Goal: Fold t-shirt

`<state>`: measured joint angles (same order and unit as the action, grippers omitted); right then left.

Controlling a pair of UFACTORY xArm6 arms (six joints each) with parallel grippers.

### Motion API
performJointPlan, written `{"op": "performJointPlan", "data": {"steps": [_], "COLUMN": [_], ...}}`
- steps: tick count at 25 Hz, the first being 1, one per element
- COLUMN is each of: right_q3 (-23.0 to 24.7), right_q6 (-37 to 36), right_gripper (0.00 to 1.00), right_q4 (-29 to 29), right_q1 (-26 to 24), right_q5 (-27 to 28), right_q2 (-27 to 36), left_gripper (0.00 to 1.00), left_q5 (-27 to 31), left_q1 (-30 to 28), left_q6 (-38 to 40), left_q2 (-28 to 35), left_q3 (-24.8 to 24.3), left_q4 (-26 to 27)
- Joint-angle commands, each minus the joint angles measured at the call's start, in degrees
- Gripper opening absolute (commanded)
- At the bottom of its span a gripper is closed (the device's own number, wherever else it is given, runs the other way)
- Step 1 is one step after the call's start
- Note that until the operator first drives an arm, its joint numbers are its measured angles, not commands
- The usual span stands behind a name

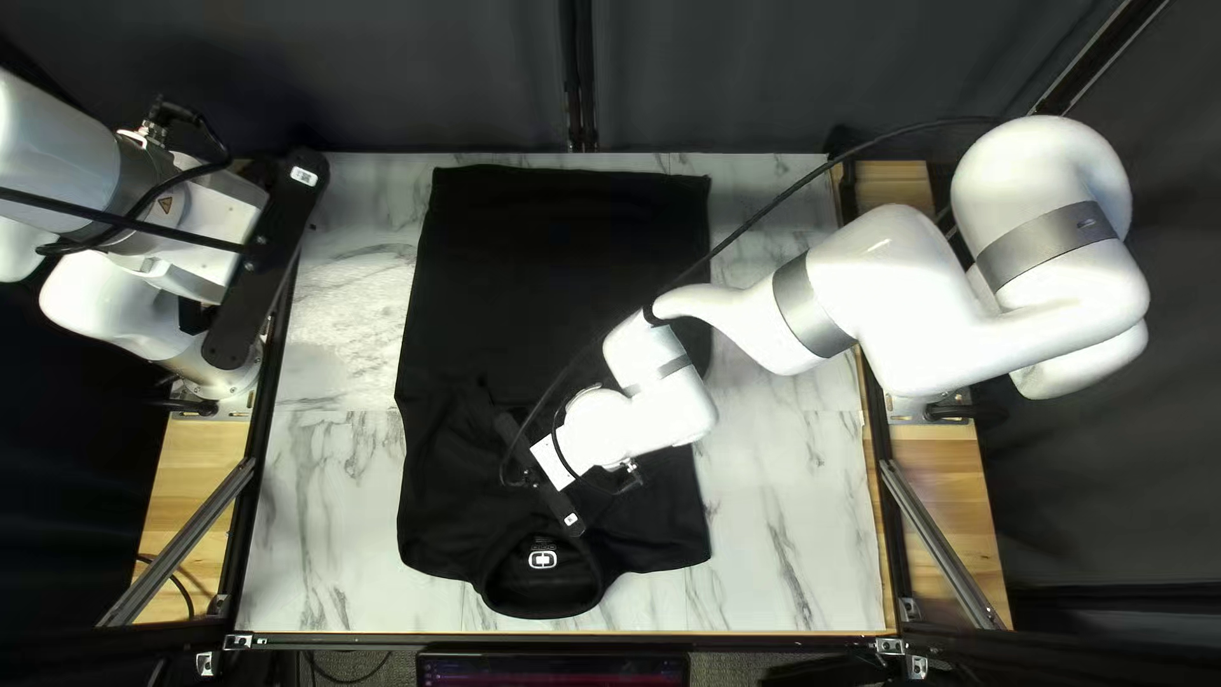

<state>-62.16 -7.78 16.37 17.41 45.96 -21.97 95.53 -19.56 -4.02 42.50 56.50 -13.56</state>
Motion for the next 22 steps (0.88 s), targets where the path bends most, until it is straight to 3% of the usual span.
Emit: {"op": "performJointPlan", "data": {"steps": [1,12,13,14,15,16,22], "right_q3": [-0.2,0.8,0.8,0.7,0.6,0.6,0.4], "right_q6": [-0.2,0.5,0.6,0.6,0.6,0.5,0.1], "right_gripper": [0.0,0.0,0.06,0.57,0.84,0.97,1.0], "right_q4": [-0.1,0.7,0.8,0.9,0.9,0.9,0.5], "right_q1": [-0.1,0.4,0.4,0.3,0.2,0.2,-0.2], "right_q5": [0.1,1.8,1.6,1.5,1.1,0.9,0.1], "right_q2": [-0.1,2.1,1.9,1.8,1.4,1.2,0.6], "left_gripper": [1.0,1.0,1.0,1.0,1.0,1.0,1.0], "left_q5": [0.0,0.0,0.0,0.0,0.0,0.0,0.0], "left_q1": [0.0,0.0,0.0,0.0,0.0,0.0,0.0], "left_q6": [0.0,0.0,0.0,0.0,0.0,0.0,0.0], "left_q2": [0.0,0.0,0.0,0.0,0.0,0.0,0.0], "left_q3": [0.0,0.0,0.0,0.0,0.0,0.0,0.0], "left_q4": [0.0,0.0,0.0,0.0,0.0,0.0,0.0]}}
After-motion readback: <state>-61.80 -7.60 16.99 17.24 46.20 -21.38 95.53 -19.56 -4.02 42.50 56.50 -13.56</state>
